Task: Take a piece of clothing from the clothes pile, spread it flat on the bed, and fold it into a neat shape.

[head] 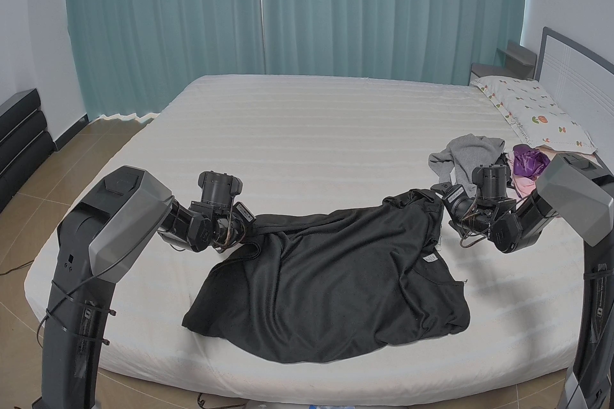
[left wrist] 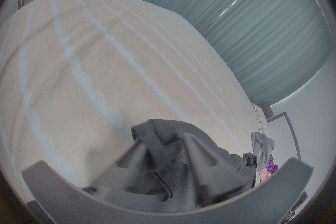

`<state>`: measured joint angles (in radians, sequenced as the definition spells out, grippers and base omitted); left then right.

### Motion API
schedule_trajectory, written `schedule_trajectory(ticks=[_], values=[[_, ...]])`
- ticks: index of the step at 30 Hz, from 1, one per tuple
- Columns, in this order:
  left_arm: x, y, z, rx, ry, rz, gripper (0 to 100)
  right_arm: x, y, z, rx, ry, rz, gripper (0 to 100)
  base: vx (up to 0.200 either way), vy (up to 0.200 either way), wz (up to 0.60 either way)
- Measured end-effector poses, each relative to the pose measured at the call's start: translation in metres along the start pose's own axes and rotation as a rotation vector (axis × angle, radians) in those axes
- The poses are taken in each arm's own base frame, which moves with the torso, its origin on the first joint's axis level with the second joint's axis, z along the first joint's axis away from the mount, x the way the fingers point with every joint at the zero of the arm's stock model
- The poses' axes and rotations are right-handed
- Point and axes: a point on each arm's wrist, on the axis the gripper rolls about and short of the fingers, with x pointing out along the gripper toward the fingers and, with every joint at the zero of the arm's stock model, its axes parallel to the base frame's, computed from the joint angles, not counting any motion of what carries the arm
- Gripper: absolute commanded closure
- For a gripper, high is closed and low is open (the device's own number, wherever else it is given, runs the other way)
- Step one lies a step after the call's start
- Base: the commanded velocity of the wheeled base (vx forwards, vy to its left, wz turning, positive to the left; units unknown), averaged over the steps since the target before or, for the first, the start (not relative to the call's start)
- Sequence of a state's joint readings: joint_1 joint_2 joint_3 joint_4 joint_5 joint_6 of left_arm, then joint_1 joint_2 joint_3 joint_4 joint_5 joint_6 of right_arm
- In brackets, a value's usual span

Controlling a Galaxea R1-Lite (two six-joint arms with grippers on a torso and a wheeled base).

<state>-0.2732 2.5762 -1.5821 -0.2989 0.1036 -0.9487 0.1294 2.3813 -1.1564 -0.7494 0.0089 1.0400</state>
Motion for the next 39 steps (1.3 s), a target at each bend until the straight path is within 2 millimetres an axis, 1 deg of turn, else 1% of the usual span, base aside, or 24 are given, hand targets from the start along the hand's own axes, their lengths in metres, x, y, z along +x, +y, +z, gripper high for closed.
schedule_trajectory(ticks=[3, 6, 13, 18, 22, 28, 34, 35, 39], values=[[0.0, -0.001, 0.005, -0.005, -0.012, -0.007, 100, 0.001, -0.002, -0.001, -0.002, 0.003, -0.006, 0, 0.0, 0.0, 0.0], [0.001, -0.004, 0.017, -0.018, -0.041, -0.026, 100, 0.002, -0.004, -0.002, -0.002, 0.006, -0.013, 0, 0.0, 0.0, 0.0], [0.001, -0.017, 0.067, -0.073, -0.18, -0.105, 100, 0.004, -0.008, -0.004, -0.004, 0.011, -0.023, 0, 0.0, 0.0, 0.0], [0.006, -0.019, 0.093, -0.098, -0.254, -0.137, 100, 0.005, -0.01, -0.005, -0.006, 0.011, -0.029, 0, 0.0, 0.0, 0.0], [0.013, -0.013, 0.101, -0.104, -0.281, -0.143, 100, 0.007, -0.012, -0.006, -0.01, 0.009, -0.031, 0, 0.0, 0.0, 0.0], [0.022, -0.005, 0.104, -0.096, -0.304, -0.149, 100, 0.012, -0.016, -0.009, -0.024, 0.013, -0.039, 0, 0.0, 0.0, 0.0], [0.026, 0.004, 0.11, -0.102, -0.322, -0.141, 100, 0.015, -0.021, -0.011, -0.045, 0.021, -0.051, 0, 0.0, 0.0, 0.0], [0.026, 0.006, 0.111, -0.104, -0.324, -0.138, 0, 0.016, -0.022, -0.011, -0.048, 0.021, -0.054, 0, 0.0, 0.0, 0.0], [0.027, 0.01, 0.114, -0.109, -0.328, -0.131, 0, 0.017, -0.026, -0.012, -0.057, 0.026, -0.063, 0, 0.0, 0.0, 0.0]])
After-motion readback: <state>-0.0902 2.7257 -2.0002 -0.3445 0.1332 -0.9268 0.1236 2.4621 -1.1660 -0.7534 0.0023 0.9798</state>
